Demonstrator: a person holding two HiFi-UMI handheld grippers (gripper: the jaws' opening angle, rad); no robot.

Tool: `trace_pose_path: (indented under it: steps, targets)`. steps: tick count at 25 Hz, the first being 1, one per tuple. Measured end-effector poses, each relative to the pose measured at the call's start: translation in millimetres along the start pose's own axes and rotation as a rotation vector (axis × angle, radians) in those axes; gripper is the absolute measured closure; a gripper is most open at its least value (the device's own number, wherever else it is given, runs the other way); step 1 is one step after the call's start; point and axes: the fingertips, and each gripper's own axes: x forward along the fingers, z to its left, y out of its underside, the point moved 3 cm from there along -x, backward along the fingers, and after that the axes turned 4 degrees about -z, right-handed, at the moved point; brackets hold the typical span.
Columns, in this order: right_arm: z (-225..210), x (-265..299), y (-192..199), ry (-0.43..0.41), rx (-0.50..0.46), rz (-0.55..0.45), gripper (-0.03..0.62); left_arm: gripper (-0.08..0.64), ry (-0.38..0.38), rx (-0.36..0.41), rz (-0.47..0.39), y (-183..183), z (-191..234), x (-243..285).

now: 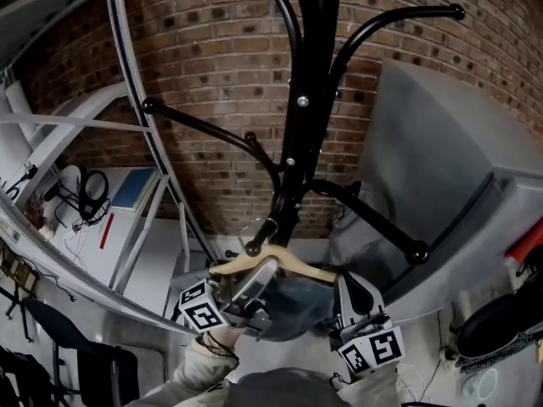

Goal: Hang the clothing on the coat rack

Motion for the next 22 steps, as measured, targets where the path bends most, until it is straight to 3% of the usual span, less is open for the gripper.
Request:
trace_pose_path:
  steps: [22]
  targets:
    - [-6,2,15,0.020,0.033,0.034,0.569,0.460,-0.001,-0.059,0.005,14,23,0]
